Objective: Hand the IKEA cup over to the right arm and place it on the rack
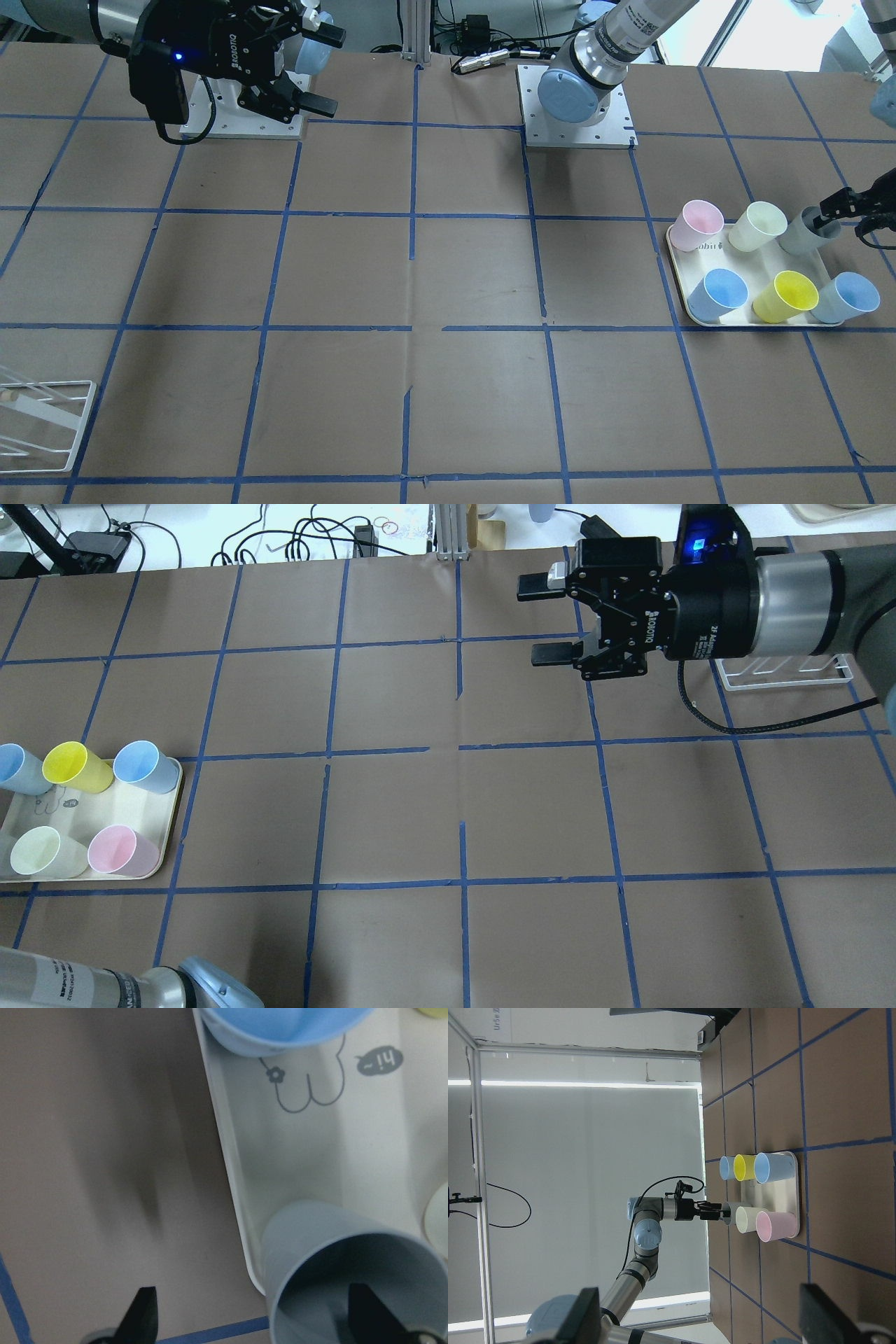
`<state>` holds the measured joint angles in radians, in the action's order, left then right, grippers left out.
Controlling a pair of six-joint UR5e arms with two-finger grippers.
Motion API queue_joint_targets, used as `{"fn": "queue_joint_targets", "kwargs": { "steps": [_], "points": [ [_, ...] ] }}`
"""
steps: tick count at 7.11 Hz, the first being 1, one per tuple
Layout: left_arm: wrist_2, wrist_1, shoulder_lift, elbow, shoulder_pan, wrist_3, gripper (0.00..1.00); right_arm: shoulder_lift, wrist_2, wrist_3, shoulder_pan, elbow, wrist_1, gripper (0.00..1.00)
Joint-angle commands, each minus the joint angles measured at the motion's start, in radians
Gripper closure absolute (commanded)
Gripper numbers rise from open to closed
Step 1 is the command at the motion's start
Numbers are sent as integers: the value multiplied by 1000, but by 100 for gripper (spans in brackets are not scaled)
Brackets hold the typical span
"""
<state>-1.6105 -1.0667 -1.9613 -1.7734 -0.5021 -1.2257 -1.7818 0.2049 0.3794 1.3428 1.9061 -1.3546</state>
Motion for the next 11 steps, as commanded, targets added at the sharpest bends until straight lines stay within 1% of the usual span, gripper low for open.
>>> {"fn": "queue_joint_targets", "kwargs": {
  "steps": [1,2,4,5,6,7,8,9,11],
  "points": [
    [-6,-1,-1,-1,-1,8,48,2,-41,79,-16,8,83,0],
    [-6,-10,5,0,-1,8,55,-2,-44,84,-16,10,130,0],
    [-6,-35,9,2,-1,12,55,-5,-62,84,-10,13,132,0],
    [-6,-35,3,2,-1,12,58,-5,-86,82,-8,13,134,0],
    [-6,-35,5,2,-1,12,70,-5,-88,79,-8,11,137,0],
    [-8,-47,10,9,-1,12,88,-4,-79,69,-10,7,135,0],
    [-8,-55,13,14,-1,12,100,-2,-85,65,-7,8,137,0],
    [-8,-64,19,15,-1,11,100,-5,-90,65,-5,11,138,0],
    [-8,-76,25,17,-1,11,100,-10,-93,69,-7,11,246,0]
  ]
}}
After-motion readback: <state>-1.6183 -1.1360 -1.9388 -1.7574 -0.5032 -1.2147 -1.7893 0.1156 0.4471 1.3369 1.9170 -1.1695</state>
